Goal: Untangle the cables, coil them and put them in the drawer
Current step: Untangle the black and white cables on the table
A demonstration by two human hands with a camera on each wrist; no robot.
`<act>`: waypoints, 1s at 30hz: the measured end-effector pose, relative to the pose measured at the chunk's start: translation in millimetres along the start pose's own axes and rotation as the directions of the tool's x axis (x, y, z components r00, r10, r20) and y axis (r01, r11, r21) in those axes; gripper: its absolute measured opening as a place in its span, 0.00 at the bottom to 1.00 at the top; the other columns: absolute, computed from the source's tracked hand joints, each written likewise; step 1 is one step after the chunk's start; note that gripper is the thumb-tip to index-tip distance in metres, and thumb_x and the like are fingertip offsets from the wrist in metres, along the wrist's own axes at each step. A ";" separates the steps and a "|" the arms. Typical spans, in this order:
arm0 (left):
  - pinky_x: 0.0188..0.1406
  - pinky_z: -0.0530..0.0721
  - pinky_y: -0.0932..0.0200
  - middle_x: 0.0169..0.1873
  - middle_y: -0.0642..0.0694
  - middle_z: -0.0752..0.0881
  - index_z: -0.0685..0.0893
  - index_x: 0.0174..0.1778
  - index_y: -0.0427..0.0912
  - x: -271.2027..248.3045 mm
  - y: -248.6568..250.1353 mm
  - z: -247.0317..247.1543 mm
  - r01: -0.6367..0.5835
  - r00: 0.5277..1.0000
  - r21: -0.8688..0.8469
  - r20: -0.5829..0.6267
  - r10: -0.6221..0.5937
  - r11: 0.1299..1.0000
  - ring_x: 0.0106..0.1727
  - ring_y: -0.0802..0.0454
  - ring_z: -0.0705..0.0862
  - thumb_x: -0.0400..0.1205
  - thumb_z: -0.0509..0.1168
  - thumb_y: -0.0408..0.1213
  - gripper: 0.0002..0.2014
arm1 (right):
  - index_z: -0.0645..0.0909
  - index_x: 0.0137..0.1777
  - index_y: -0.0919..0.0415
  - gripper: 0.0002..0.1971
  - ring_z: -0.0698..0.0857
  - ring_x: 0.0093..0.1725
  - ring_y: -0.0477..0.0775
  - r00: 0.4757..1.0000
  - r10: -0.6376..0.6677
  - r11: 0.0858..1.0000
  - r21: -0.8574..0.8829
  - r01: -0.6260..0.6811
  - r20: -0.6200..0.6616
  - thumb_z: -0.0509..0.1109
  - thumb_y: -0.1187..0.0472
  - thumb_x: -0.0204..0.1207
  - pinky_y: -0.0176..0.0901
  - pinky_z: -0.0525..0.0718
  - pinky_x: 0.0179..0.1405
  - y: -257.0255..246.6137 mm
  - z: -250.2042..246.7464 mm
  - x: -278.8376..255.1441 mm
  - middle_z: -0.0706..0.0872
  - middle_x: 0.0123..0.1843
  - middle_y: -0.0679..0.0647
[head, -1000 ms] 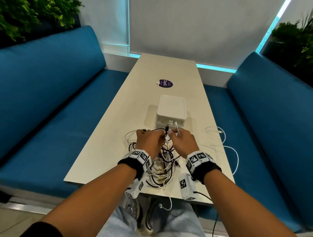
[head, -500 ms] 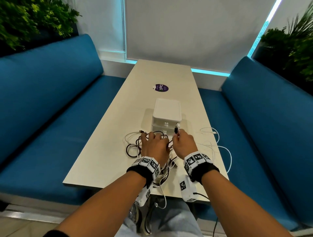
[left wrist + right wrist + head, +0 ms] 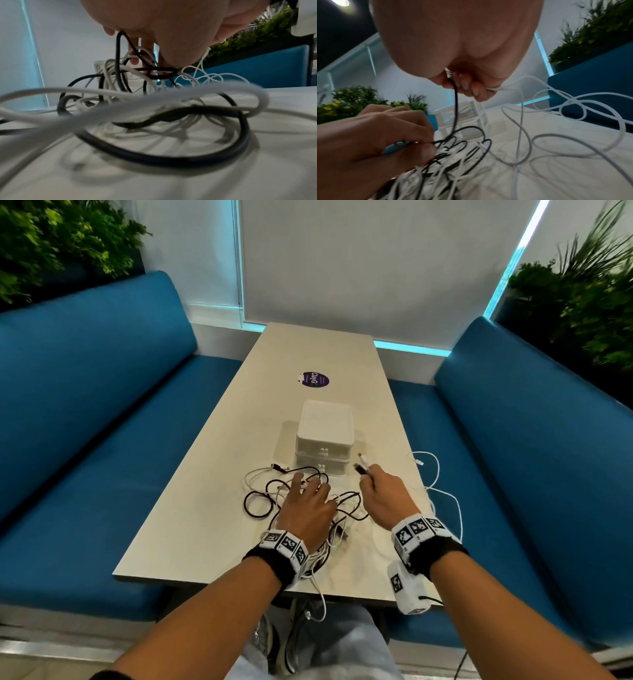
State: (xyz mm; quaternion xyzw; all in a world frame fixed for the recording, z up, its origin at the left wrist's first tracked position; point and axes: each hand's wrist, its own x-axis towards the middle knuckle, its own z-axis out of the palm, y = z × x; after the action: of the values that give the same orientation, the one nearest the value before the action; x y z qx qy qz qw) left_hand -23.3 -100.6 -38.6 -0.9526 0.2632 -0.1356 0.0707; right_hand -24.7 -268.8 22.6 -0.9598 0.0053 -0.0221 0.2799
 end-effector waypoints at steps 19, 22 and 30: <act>0.76 0.54 0.30 0.48 0.50 0.88 0.89 0.49 0.47 -18.9 -13.6 5.0 -0.087 0.993 0.117 -0.065 0.095 0.989 0.72 0.42 0.77 0.72 0.72 0.35 0.10 | 0.72 0.56 0.59 0.13 0.83 0.49 0.66 0.951 -0.084 0.945 -0.279 0.171 0.299 0.52 0.51 0.87 0.51 0.78 0.45 12.5 13.6 -21.6 0.84 0.51 0.64; 0.74 0.56 0.31 0.43 0.49 0.88 0.89 0.43 0.47 -20.3 -15.7 1.2 -0.097 0.991 0.104 -0.078 0.105 0.990 0.67 0.41 0.80 0.70 0.72 0.32 0.08 | 0.70 0.65 0.61 0.16 0.83 0.52 0.67 0.970 0.020 0.886 -0.454 0.095 0.242 0.49 0.52 0.88 0.51 0.78 0.44 35.8 8.6 -23.4 0.84 0.54 0.64; 0.75 0.58 0.30 0.43 0.51 0.86 0.90 0.41 0.50 -20.5 -19.3 11.1 -0.116 0.993 0.079 -0.016 0.117 0.990 0.64 0.41 0.79 0.75 0.74 0.39 0.01 | 0.68 0.66 0.60 0.13 0.86 0.49 0.64 0.987 0.138 0.854 -0.514 -0.078 0.080 0.49 0.56 0.88 0.49 0.75 0.39 51.7 15.0 -31.5 0.85 0.51 0.60</act>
State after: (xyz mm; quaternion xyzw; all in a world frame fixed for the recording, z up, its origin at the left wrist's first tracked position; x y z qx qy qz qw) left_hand -27.6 -72.8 -49.7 -0.9306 0.3136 -0.1513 0.1131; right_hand -55.3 -303.6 -19.1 -0.9974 0.0488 0.0504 0.0172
